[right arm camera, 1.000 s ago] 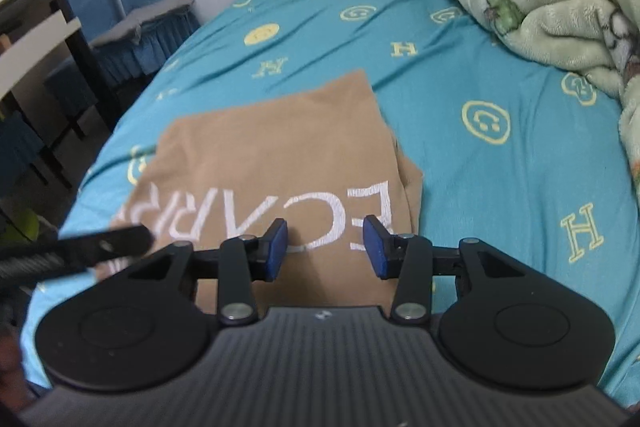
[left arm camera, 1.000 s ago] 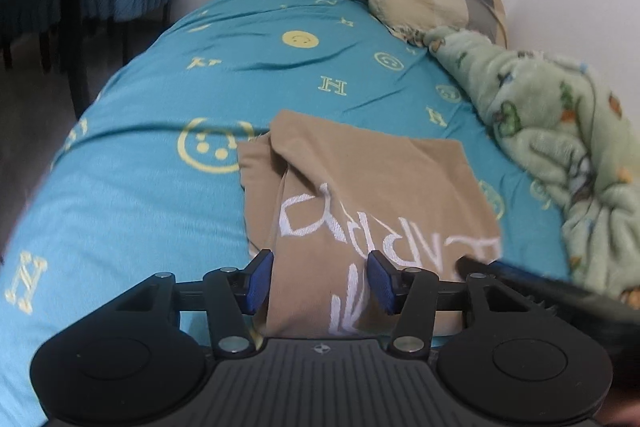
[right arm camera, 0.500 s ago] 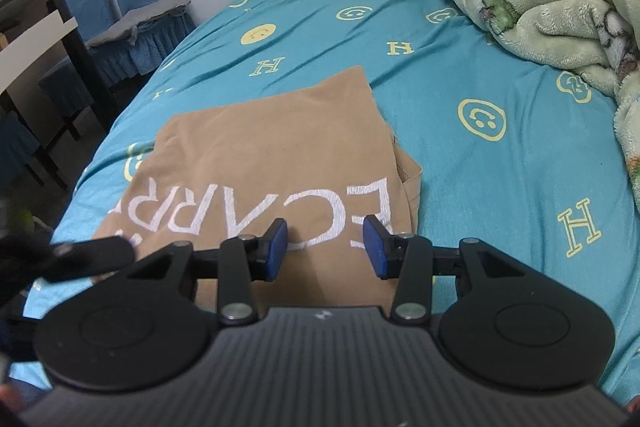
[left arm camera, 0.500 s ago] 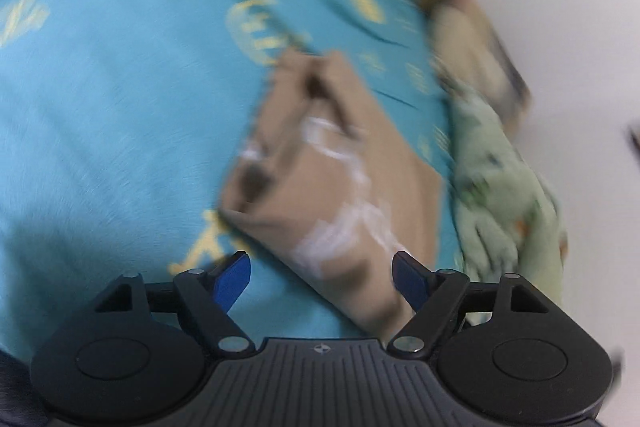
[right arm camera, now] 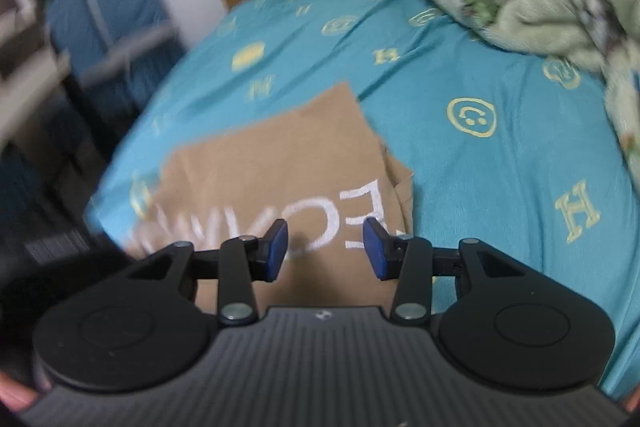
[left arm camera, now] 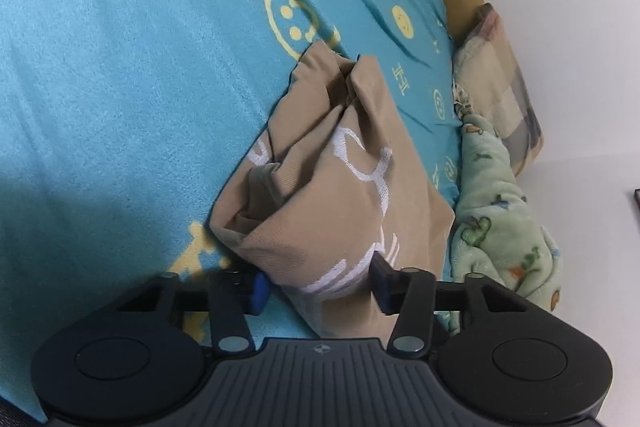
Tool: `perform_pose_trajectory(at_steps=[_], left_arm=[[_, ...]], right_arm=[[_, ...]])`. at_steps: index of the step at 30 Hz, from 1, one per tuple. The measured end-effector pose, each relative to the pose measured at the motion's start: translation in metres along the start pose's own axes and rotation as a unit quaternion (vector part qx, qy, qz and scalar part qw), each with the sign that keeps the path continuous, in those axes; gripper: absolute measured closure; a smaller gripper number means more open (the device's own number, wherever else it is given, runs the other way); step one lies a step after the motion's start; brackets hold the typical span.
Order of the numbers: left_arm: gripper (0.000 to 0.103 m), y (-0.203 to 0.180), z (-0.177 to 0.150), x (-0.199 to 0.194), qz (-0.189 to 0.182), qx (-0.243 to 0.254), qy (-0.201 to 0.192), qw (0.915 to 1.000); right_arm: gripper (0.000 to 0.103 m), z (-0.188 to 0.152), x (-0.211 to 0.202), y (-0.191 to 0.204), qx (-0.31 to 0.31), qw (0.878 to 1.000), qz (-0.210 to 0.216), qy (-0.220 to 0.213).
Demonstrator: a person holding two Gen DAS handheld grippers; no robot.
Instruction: Fold clothes
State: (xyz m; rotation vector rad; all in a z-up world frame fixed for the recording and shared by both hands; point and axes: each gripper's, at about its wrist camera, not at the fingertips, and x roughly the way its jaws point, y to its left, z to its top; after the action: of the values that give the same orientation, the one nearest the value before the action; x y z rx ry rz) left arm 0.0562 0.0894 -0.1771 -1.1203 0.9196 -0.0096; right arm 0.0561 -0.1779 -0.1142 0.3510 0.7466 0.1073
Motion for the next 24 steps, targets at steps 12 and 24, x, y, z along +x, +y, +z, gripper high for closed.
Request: perform_pose_trajectory(at_steps=[12,24], left_arm=[[0.078,0.0,0.006,-0.01,-0.02,-0.013,0.004,0.9997],[0.08,0.006,0.012,-0.021,-0.062,-0.038,-0.009,0.9973]], right_arm=[[0.013,-0.026,0.001,-0.022,0.266,0.938,0.19,0.116],[0.06,-0.045,0.045,-0.068,0.426,0.886,0.152,0.098]])
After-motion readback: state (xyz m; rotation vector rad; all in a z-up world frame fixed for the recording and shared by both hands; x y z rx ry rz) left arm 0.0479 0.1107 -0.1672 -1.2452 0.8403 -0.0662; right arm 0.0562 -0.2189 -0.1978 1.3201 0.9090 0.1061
